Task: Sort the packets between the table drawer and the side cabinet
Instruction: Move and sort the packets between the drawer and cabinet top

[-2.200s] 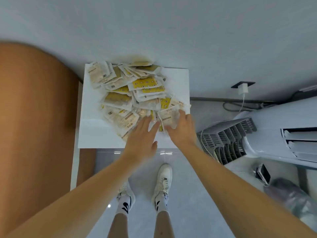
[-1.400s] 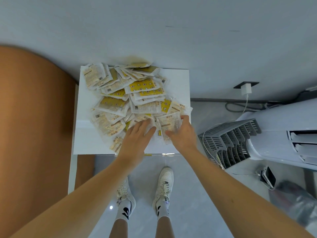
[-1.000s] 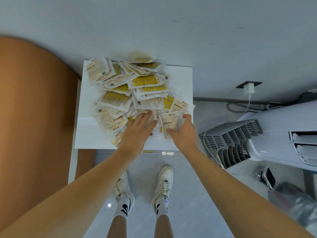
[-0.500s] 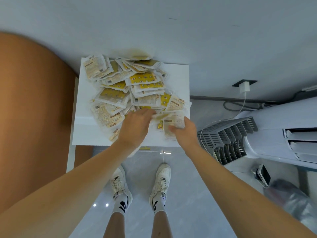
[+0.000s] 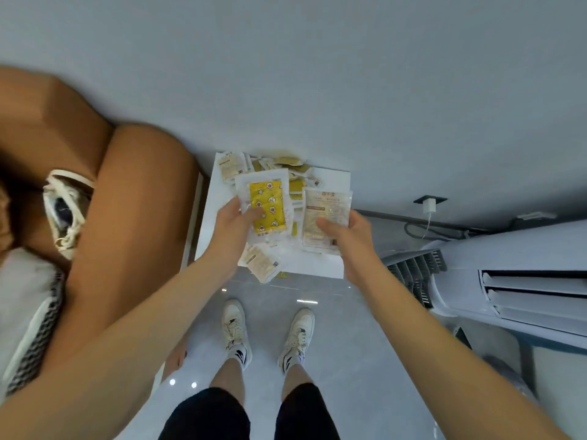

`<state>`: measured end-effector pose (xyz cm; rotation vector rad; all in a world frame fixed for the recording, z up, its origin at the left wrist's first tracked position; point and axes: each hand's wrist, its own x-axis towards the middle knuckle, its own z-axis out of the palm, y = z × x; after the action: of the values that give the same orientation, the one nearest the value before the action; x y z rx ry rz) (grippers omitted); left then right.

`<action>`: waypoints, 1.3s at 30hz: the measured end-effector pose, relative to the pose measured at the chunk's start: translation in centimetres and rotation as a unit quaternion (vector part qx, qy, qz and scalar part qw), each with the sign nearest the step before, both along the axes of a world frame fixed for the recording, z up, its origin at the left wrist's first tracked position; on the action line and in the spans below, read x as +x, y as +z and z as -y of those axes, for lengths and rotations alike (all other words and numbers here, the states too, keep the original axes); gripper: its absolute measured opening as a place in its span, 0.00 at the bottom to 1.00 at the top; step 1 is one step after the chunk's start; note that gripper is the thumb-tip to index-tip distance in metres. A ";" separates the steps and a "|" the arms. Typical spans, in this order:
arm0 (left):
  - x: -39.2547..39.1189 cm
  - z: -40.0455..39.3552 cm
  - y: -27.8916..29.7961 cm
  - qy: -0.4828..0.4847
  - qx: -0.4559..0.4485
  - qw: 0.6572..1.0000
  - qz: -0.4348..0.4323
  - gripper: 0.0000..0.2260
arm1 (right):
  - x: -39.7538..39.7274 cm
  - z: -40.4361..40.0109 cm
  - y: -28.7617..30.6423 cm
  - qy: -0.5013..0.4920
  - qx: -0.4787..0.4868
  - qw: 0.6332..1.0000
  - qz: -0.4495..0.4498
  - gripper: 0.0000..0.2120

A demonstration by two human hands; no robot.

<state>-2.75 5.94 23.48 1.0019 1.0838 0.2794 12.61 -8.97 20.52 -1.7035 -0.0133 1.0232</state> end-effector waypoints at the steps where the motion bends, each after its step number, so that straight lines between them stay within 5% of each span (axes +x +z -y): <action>1: -1.2 -0.3 2.3 0.008 0.011 1.000 -0.002 0.12 | -0.7 -0.6 2.3 0.016 0.008 1.000 0.002 0.16; 8: -11.4 0.4 15.3 0.114 0.099 0.989 0.003 0.11 | -7.8 -4.9 14.3 0.159 0.073 0.985 -0.001 0.16; 15: -24.3 7.0 19.7 0.320 0.090 0.943 -0.005 0.13 | -18.6 -9.2 21.3 0.346 0.116 0.931 -0.002 0.16; 24: -45.5 16.3 27.5 0.585 0.123 0.801 -0.043 0.09 | -41.1 -10.5 29.1 0.588 0.142 0.796 -0.011 0.15; 30: -60.1 24.1 27.3 0.698 0.124 0.703 -0.058 0.10 | -58.9 -8.9 29.6 0.685 0.165 0.709 -0.032 0.15; 39: -78.5 32.5 27.4 0.766 0.121 0.625 -0.087 0.11 | -83.1 -3.5 29.7 0.773 0.168 0.606 -0.080 0.15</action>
<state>-81.29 -26.59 50.84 0.0174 1.9073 1.7843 -70.50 -5.46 50.26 -0.8914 -1.7184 2.1654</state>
